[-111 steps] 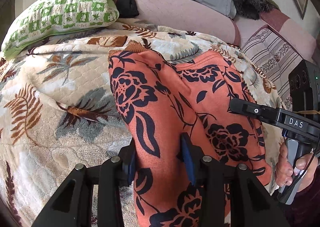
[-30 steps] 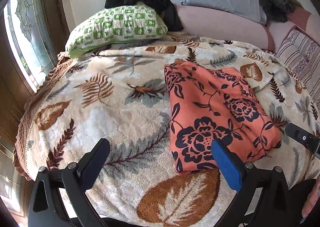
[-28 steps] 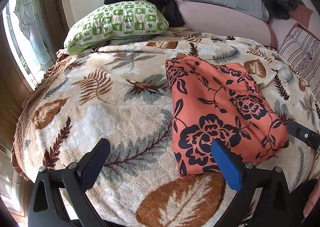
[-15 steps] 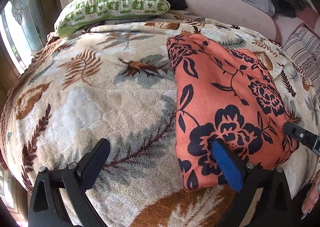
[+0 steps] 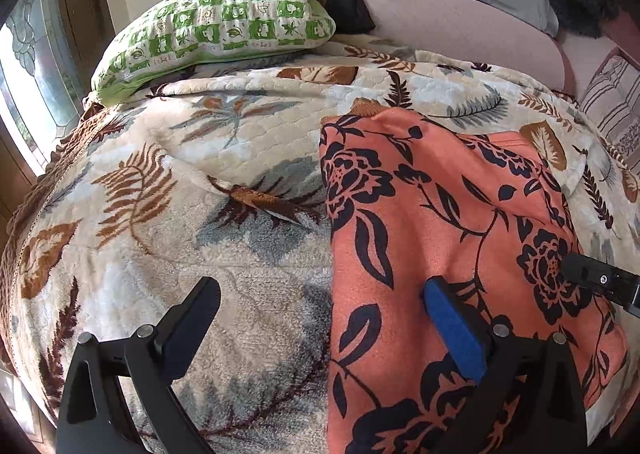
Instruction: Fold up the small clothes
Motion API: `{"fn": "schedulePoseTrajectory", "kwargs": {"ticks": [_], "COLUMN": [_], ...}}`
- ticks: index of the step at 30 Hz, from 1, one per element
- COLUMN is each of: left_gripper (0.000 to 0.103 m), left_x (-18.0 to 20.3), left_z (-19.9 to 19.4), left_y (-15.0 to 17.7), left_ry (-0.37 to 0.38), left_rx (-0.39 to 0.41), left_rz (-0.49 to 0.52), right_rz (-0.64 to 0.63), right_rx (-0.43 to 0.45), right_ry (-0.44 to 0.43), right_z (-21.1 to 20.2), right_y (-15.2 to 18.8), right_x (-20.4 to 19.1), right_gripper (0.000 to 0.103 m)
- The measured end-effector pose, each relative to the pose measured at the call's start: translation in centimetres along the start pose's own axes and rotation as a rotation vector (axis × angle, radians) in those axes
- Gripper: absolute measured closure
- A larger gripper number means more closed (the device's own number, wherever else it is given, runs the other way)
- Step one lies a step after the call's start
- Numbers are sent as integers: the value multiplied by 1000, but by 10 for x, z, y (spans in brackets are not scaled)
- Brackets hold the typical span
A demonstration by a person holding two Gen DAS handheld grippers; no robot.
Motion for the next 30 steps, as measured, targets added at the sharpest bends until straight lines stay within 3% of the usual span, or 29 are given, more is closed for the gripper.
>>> {"fn": "schedulePoseTrajectory", "kwargs": {"ticks": [8,13,19,24,28,30], "left_gripper": [1,1,1,1,1,1], "left_x": [-1,13,12,10,10,9], "left_z": [-3,-7,-16,-21,-29,-31], "left_y": [-22,-9,0,9,15,19], "left_ry": [56,104,154,199,228,241], "left_rx": [32,-13,-26,-53,-56,-61], "left_rz": [-48,50,83,79,95,101], "right_rz": [-49,-58,-29,-92,-119,-94], "right_rx": [47,-103,-102,-95,-184,-265], "right_ry": [47,136,176,54,-39,-38], "right_z": [11,72,79,75,96,117], "right_y": [-47,-51,-71,-77,-59,-44], "right_x": [-10,4,4,-45,-83,-87], "right_gripper": [71,71,69,68,68,68]}}
Point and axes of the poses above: each gripper's, at about its wrist camera, not at the fingertips, and z roughly the way its jaws point, x to its right, y to its underside, the point moved 8 cm from there along z, roughly the way its jaws point, and after that the axes turned 14 degrees about x, right-handed, at the moved point
